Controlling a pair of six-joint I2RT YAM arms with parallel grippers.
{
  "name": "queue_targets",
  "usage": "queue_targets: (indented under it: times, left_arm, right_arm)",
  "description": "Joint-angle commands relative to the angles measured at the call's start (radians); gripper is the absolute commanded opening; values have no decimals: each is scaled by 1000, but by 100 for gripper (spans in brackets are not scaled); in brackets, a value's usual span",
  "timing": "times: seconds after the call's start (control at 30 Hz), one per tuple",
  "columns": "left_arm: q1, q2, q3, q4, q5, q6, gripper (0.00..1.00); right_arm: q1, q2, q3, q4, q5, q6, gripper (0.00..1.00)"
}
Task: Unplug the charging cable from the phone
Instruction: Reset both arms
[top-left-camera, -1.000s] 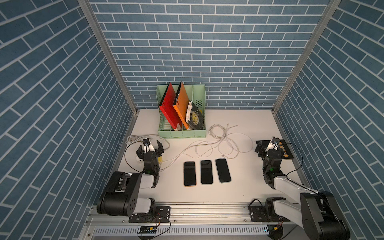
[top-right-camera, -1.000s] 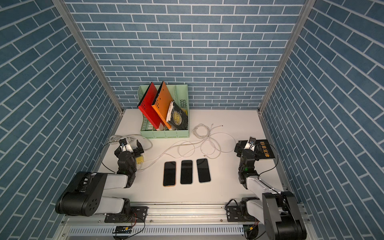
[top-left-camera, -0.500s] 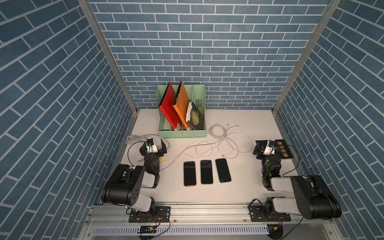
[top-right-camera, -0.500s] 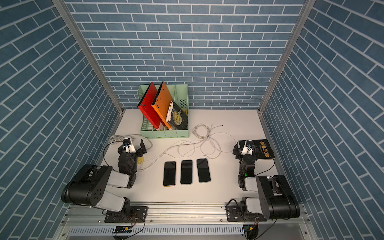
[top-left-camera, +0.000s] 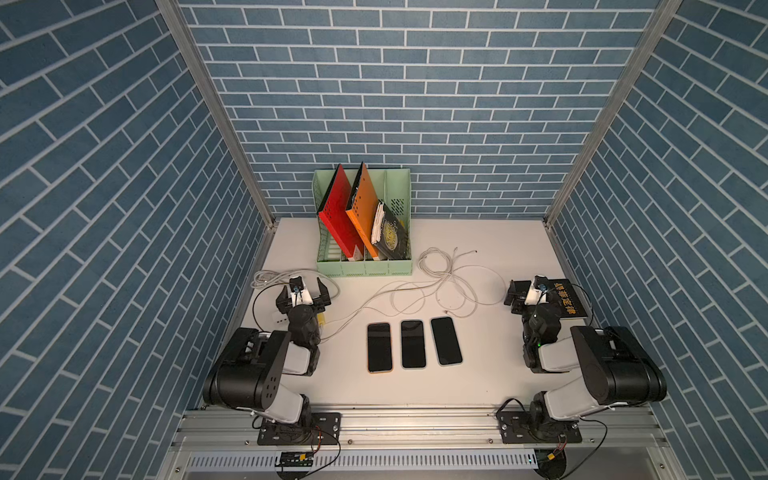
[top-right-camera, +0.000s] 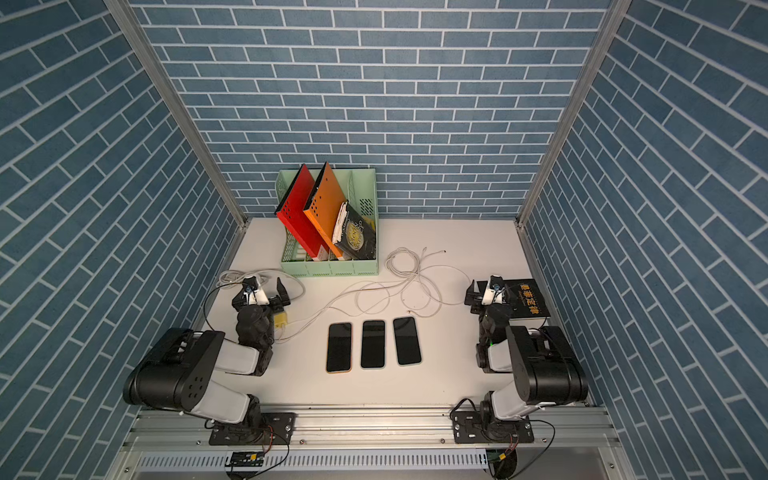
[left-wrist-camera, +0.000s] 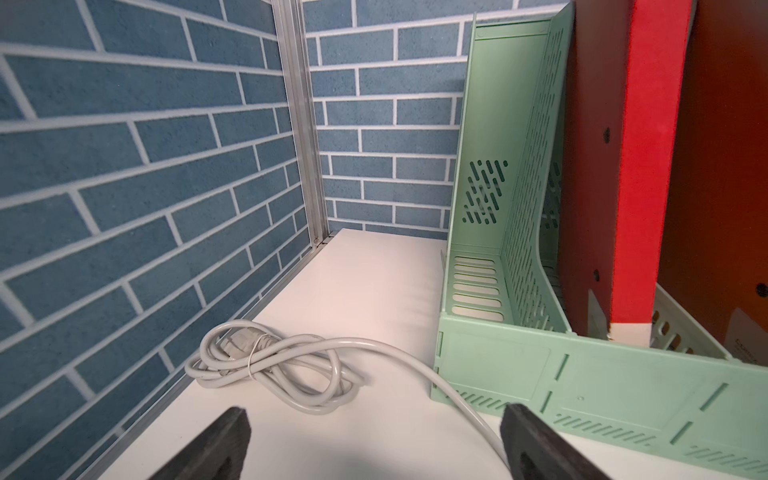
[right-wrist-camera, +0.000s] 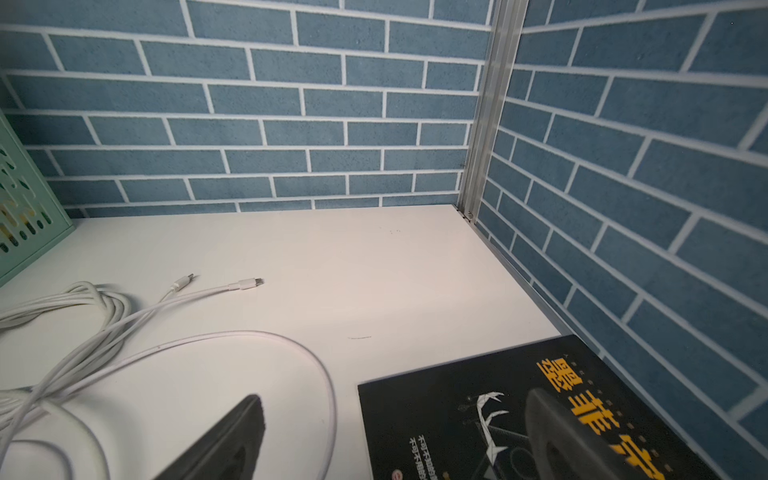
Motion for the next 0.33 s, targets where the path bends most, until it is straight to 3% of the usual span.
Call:
queue_targets:
  times: [0.0, 0.3]
  left_arm:
    - [4, 4, 12, 2, -14, -6, 100]
    - [4, 4, 9, 5, -12, -5, 100]
  right_arm:
    - [1, 4, 27, -12, -33, -32, 99]
    - [8, 5, 29, -14, -52, -48, 100]
